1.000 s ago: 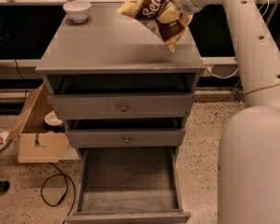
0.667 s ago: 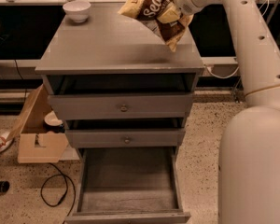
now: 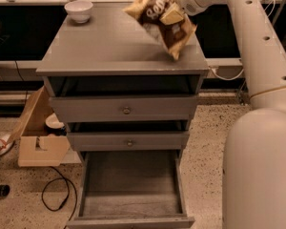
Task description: Pick brown chip bag from bottom drawer and place on counter
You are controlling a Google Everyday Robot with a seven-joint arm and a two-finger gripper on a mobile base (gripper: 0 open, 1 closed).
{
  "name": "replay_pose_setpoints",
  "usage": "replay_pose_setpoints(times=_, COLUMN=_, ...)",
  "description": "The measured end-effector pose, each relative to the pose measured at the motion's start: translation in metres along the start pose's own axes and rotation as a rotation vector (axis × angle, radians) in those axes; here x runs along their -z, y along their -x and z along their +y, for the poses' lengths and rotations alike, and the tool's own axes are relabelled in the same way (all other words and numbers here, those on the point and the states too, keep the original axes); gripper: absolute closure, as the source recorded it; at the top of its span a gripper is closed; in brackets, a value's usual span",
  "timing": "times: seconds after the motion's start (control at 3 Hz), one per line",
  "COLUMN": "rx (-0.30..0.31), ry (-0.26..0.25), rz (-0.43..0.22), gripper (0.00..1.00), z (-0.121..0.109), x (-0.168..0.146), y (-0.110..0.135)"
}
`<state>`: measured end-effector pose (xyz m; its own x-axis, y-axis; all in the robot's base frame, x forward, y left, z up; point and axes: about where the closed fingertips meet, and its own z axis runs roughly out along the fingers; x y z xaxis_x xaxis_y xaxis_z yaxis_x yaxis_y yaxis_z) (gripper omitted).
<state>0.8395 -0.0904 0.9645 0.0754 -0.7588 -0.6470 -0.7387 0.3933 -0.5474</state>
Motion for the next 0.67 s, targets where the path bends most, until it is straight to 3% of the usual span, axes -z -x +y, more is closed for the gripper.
replay_pose_setpoints(times=0.33, rx=0.0, ry=0.0, rz=0.0, gripper=0.0, z=0.0, x=0.0, y=0.0)
replay_pose_setpoints(times=0.67, rx=0.0, ry=0.0, rz=0.0, gripper=0.0, z=0.0, x=0.0, y=0.0)
